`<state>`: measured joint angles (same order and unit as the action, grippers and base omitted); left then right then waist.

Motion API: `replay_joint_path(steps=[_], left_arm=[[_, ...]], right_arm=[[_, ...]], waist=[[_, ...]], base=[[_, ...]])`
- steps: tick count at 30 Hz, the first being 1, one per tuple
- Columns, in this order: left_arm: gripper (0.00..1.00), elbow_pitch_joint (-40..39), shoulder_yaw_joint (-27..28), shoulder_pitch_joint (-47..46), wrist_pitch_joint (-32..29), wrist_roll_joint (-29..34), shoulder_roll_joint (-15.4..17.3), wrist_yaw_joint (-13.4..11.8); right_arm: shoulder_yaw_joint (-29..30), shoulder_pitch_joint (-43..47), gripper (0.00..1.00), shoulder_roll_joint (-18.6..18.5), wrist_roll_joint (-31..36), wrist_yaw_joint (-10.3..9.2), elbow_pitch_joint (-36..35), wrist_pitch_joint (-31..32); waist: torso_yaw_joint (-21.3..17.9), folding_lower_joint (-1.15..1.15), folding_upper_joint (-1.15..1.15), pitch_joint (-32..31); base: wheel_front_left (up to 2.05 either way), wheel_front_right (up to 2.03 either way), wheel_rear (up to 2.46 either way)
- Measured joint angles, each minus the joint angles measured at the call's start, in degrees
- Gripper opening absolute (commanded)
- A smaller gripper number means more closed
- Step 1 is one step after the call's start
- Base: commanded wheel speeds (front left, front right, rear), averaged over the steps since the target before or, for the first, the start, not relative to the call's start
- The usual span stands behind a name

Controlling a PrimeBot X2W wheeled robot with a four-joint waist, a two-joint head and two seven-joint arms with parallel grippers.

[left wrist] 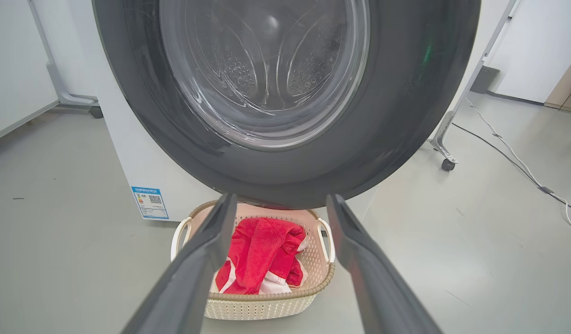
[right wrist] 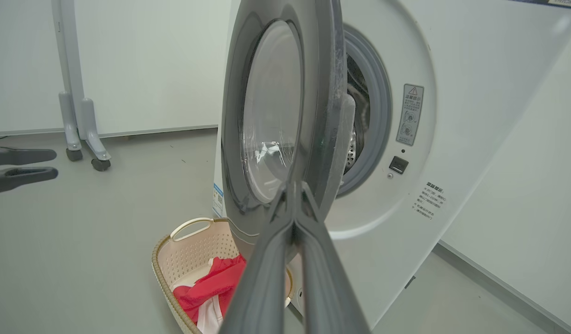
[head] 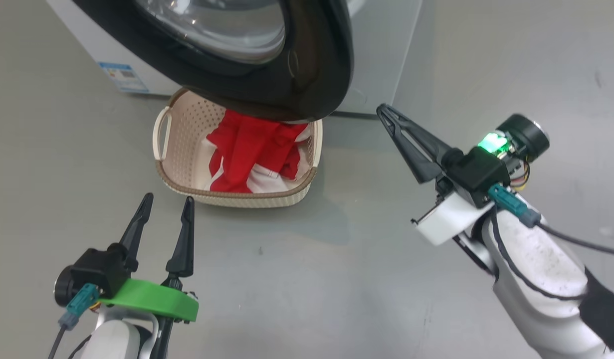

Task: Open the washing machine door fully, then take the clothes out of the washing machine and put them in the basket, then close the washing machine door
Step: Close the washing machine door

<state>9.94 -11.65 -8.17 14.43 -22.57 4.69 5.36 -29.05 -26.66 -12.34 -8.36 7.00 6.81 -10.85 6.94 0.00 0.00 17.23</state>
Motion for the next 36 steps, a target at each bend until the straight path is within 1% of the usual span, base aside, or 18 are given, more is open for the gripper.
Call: replay_joint_path(steps=[6, 12, 17, 23, 30, 34, 36], left_arm=[[1.00, -0.22, -0.16, -2.86, 0.00, -0.02, -0.80, 0.09], [1.00, 0.21, -1.22, -4.73, 0.00, 0.11, -1.55, 0.56], [1.00, 0.41, -1.54, -7.64, 0.01, 0.26, -2.03, 0.77], [1.00, 0.67, -1.29, -8.57, 0.01, 0.51, -2.24, 0.82], [1.00, 0.90, -0.90, -8.88, 0.01, 0.51, -2.43, 0.85], [1.00, 0.89, -0.82, -9.18, 0.01, 0.49, -2.60, 1.00], [1.00, 0.81, -0.69, -9.51, 0.01, 0.49, -2.67, 1.00]], right_arm=[[-3.08, -6.21, 0.00, -2.30, -1.56, 0.00, 0.83, 2.78], [-5.34, -12.24, 0.00, -4.24, -3.19, 0.00, 1.85, 3.82], [-4.46, -14.93, 0.00, -5.31, -5.81, 0.00, 3.65, 3.72], [-5.20, -17.31, 0.00, -6.21, -6.88, 0.00, 5.99, 3.24], [-5.38, -19.74, 0.00, -7.21, -9.17, 0.51, 7.73, 2.63], [-3.92, -21.70, 0.00, -7.84, -10.03, 0.49, 8.64, 2.61], [-1.41, -22.15, 0.00, -6.83, -13.39, 0.51, 8.90, 2.38]], waist=[[2.48, 0.00, 0.00, 4.06], [4.91, 0.00, 0.00, 8.12], [7.24, 0.00, 0.00, 10.63], [9.57, 0.00, 0.00, 12.62], [10.75, 0.00, 0.00, 13.83], [11.07, 0.00, 0.00, 14.73], [11.20, 0.00, 0.00, 15.28]], base=[[0.00, 0.00, 0.00], [0.00, 0.00, 0.00], [0.00, 0.00, 0.00], [0.00, 0.00, 0.00], [0.00, 0.00, 0.00], [0.00, 0.00, 0.00], [0.00, 0.00, 0.00]])
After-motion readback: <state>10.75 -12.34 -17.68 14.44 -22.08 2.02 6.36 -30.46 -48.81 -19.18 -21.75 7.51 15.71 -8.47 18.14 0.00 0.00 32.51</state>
